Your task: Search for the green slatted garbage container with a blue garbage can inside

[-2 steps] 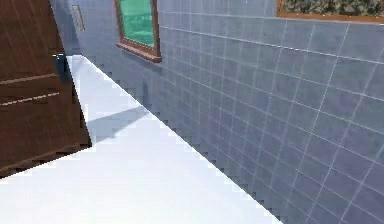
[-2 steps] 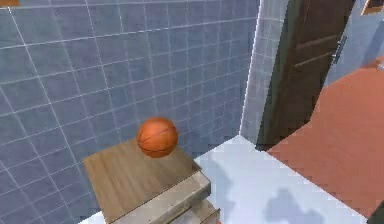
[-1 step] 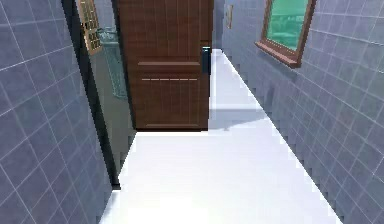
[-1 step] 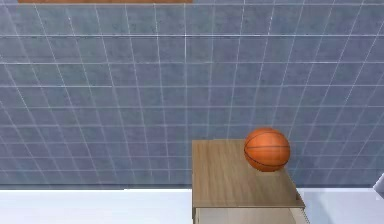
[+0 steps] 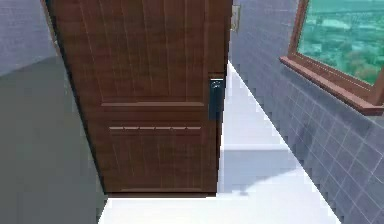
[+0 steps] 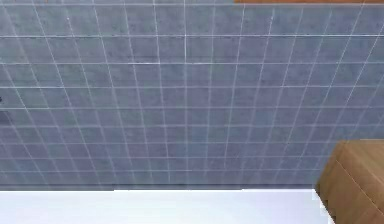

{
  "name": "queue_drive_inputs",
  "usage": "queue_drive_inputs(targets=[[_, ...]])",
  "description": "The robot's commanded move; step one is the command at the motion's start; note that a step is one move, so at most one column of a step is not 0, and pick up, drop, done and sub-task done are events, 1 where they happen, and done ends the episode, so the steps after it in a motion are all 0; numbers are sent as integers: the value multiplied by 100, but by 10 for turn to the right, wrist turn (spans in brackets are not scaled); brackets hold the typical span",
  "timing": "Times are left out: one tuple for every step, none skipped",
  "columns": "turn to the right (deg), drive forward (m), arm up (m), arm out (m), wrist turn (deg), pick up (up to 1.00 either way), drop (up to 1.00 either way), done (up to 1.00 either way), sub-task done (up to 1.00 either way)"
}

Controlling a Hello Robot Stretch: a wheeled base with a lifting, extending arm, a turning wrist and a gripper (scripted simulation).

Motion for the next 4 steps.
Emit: queue_drive_inputs(targets=[[0, 65, 0, 0, 0, 0, 0, 0, 0], [-450, 0, 0, 0, 0, 0, 0, 0, 0], [-240, 0, 0, 0, 0, 0, 0, 0, 0], [0, 95, 0, 0, 0, 0, 0, 0, 0]])
